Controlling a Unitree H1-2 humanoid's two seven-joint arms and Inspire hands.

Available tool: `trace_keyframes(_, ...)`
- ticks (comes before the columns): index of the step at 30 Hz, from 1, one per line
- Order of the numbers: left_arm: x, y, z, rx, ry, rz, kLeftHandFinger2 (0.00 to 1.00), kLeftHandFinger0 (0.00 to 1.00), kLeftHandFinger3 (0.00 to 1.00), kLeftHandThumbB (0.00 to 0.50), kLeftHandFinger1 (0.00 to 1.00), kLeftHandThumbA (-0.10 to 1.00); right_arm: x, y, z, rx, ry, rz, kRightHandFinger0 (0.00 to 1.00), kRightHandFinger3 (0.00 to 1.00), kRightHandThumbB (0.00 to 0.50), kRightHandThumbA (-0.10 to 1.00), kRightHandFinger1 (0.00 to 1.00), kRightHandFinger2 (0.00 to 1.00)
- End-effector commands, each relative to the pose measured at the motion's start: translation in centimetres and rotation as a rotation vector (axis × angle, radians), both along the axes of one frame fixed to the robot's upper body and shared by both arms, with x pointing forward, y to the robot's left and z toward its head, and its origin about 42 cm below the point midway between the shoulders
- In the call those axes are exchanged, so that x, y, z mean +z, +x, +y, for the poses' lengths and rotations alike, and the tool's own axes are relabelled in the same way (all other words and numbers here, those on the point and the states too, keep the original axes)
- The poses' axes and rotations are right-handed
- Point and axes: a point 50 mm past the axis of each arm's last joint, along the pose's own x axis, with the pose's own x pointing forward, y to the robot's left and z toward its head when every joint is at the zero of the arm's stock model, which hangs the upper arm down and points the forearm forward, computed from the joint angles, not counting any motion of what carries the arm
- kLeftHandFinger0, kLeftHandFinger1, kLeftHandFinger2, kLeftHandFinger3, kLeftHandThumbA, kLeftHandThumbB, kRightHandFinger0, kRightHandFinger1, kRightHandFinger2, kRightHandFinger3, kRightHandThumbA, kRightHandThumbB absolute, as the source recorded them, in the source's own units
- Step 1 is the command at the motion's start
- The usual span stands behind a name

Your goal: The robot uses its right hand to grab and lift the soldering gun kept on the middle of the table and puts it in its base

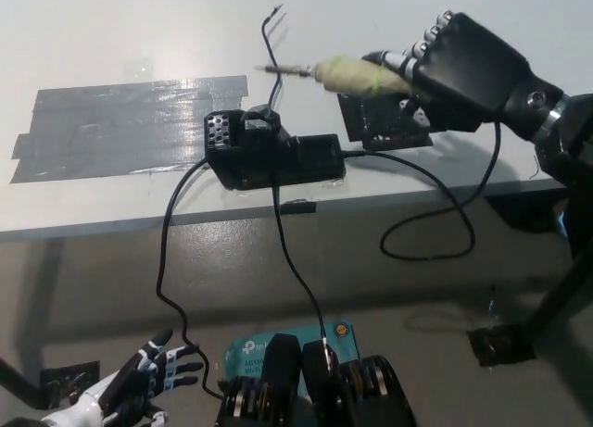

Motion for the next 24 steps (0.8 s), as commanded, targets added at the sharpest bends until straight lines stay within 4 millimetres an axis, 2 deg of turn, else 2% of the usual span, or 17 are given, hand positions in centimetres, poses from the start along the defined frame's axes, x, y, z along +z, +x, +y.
trace_keyframes(1, 1.2, 0.3, 0.6, -0.029, 0.015, -0.040, 1.00, 1.00, 1.00, 0.345, 1.00, 1.00, 4.8, 0.4, -0.9, 0.029, -0.028, -0.095, 0.00, 0.11, 0.182, -0.10, 0.00, 0.12)
trace_keyframes(2, 1.2, 0.3, 0.6, -0.029, 0.014, -0.041, 1.00, 1.00, 1.00, 0.344, 1.00, 1.00, 4.8, 0.4, -1.0, 0.032, -0.029, -0.099, 0.00, 0.10, 0.183, -0.10, 0.00, 0.04)
trace_keyframes(3, 1.2, 0.4, 0.5, -0.029, 0.015, -0.040, 1.00, 1.00, 1.00, 0.347, 1.00, 1.00, 4.6, 0.4, -1.2, 0.035, -0.029, -0.102, 0.00, 0.10, 0.183, -0.10, 0.00, 0.00)
trace_keyframes(4, 1.2, 0.4, 0.6, -0.031, 0.016, -0.039, 1.00, 1.00, 1.00, 0.352, 1.00, 1.00, 4.4, 0.5, -1.5, 0.028, -0.041, -0.091, 0.00, 0.10, 0.152, -0.10, 0.00, 0.02)
trace_keyframes(5, 1.2, 0.4, 0.6, -0.031, 0.022, -0.041, 1.00, 1.00, 1.00, 0.377, 1.00, 1.00, 4.4, 0.5, -1.7, 0.024, -0.047, -0.087, 0.00, 0.15, 0.153, -0.10, 0.00, 0.03)
trace_keyframes(6, 1.1, 0.5, 0.5, -0.032, 0.028, -0.045, 1.00, 1.00, 1.00, 0.377, 1.00, 1.00, 4.4, 0.6, -2.0, 0.015, -0.058, -0.082, 0.00, 0.17, 0.144, -0.10, 0.00, 0.07)
trace_keyframes(10, 1.2, 0.6, 0.4, -0.032, 0.028, -0.050, 1.00, 1.00, 1.00, 0.368, 1.00, 1.00, 4.6, 0.9, -2.1, 0.003, -0.081, -0.070, 0.00, 0.21, 0.132, -0.10, 0.00, 0.06)
trace_keyframes(11, 1.2, 0.6, 0.4, -0.031, 0.024, -0.050, 1.00, 1.00, 1.00, 0.365, 1.00, 1.00, 4.7, 0.9, -1.9, 0.007, -0.078, -0.071, 0.00, 0.22, 0.138, -0.10, 0.00, 0.07)
trace_keyframes(12, 1.2, 0.6, 0.4, -0.032, 0.021, -0.049, 1.00, 1.00, 1.00, 0.376, 1.00, 1.00, 4.8, 0.9, -1.7, 0.007, -0.080, -0.071, 0.00, 0.22, 0.166, -0.10, 0.00, 0.08)
trace_keyframes(13, 1.2, 0.6, 0.3, -0.031, 0.020, -0.051, 1.00, 1.00, 1.00, 0.382, 1.00, 1.00, 5.0, 0.9, -1.6, 0.013, -0.089, -0.081, 0.00, 0.20, 0.176, -0.10, 0.00, 0.19)
trace_keyframes(14, 1.2, 0.6, 0.3, -0.032, 0.020, -0.050, 1.00, 1.00, 1.00, 0.380, 1.00, 1.00, 5.1, 0.9, -1.5, 0.009, -0.095, -0.081, 0.00, 0.16, 0.167, -0.10, 0.00, 0.10)
trace_keyframes(16, 1.3, 0.6, 0.3, -0.035, 0.020, -0.050, 1.00, 1.00, 1.00, 0.379, 1.00, 1.00, 5.2, 1.0, -1.4, 0.002, -0.102, -0.079, 0.00, 0.14, 0.166, -0.10, 0.00, 0.06)
trace_keyframes(17, 1.3, 0.5, 0.2, -0.036, 0.019, -0.052, 1.00, 1.00, 1.00, 0.376, 1.00, 1.00, 5.2, 1.1, -1.4, 0.007, -0.099, -0.086, 0.00, 0.12, 0.193, -0.10, 0.00, 0.03)
trace_keyframes(19, 1.5, 0.6, 0.1, -0.046, 0.026, -0.052, 1.00, 1.00, 1.00, 0.377, 1.00, 1.00, 5.5, 1.3, -1.1, 0.000, -0.110, -0.087, 0.00, 0.15, 0.243, -0.10, 0.00, 0.11)
trace_keyframes(20, 1.5, 0.6, 0.1, -0.047, 0.026, -0.052, 1.00, 1.00, 1.00, 0.377, 1.00, 1.00, 5.5, 1.4, -1.0, 0.003, -0.102, -0.085, 0.00, 0.13, 0.245, -0.10, 0.00, 0.09)
trace_keyframes(24, 1.5, 0.8, 0.1, -0.051, 0.032, -0.059, 1.00, 1.00, 1.00, 0.386, 1.00, 1.00, 5.9, 1.4, -0.5, 0.010, -0.099, -0.094, 0.00, 0.22, 0.292, -0.10, 0.00, 0.09)
